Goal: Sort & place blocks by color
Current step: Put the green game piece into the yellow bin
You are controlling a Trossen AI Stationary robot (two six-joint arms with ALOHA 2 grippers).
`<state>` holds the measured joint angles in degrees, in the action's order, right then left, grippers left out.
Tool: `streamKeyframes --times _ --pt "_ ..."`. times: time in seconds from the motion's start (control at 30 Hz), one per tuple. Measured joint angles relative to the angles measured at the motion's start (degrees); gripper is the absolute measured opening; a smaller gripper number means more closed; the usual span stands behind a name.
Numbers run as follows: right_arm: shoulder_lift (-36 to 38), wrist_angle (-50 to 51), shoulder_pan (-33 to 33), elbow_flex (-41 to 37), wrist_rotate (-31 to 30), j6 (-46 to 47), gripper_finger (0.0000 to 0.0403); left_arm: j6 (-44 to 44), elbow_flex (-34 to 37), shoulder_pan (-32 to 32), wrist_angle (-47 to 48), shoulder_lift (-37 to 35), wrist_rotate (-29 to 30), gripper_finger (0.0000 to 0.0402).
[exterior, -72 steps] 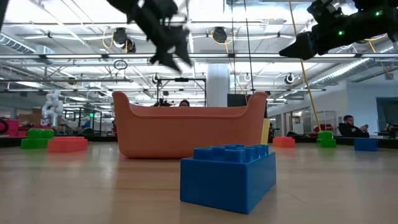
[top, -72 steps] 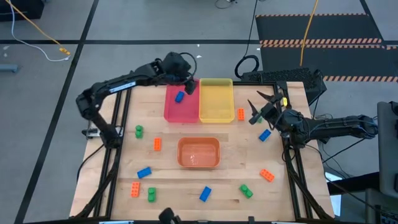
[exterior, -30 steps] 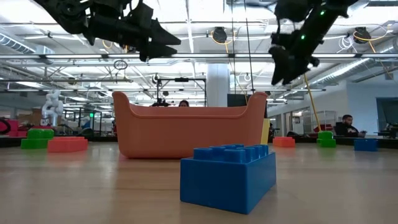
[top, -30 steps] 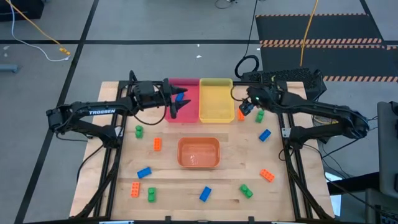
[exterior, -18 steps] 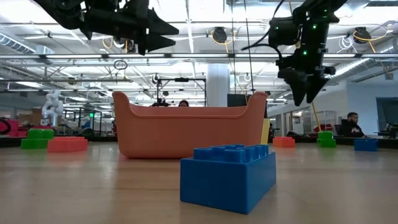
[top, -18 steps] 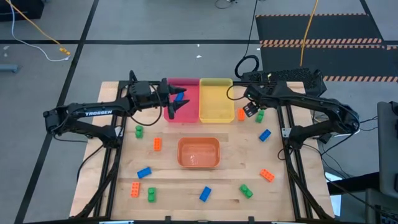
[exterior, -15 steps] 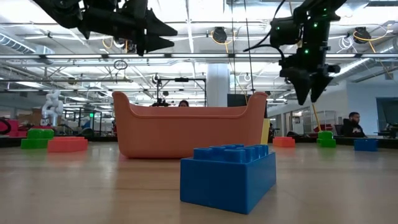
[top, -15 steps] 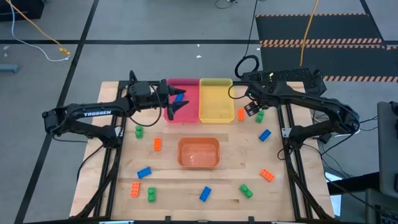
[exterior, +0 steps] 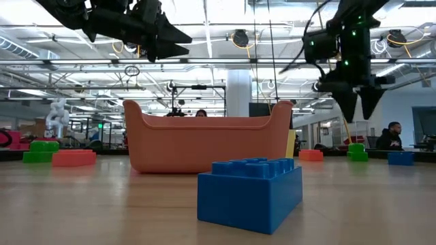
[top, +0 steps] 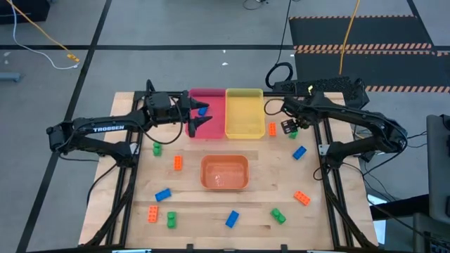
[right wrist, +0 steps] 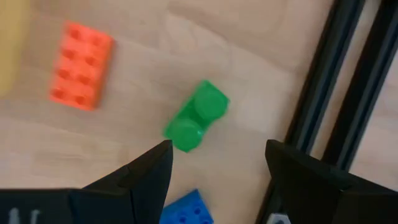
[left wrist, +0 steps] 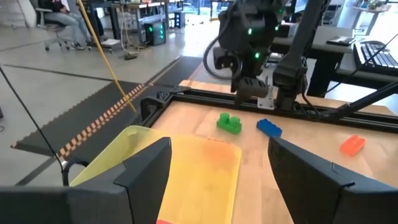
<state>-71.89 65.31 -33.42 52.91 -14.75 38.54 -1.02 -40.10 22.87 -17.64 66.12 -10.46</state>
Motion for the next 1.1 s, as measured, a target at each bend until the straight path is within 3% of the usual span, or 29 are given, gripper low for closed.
streamKeyframes --times 0.3,0.7,0.83,1.1 --pt "-2.00 -11.26 -0.21 -7.62 1.53 0.63 0.0254 0.00 0.00 0.00 -0.07 0.01 0.00 0.0271" --pt "-6.70 -19.95 -4.41 -12.04 1.38 -3.47 0.0250 -0.06 0.00 0.01 -0.12 0.01 0.02 0.0271" --pt "-8.11 -19.94 -5.02 -12.22 1.24 -5.16 0.0224 -0.07 0.00 0.00 -0.12 0.01 0.04 0.0271" --pt "-8.62 -21.87 -5.14 -12.22 -0.39 -8.45 0.0128 -0.09 0.00 0.02 -0.12 0.03 0.04 0.0271"
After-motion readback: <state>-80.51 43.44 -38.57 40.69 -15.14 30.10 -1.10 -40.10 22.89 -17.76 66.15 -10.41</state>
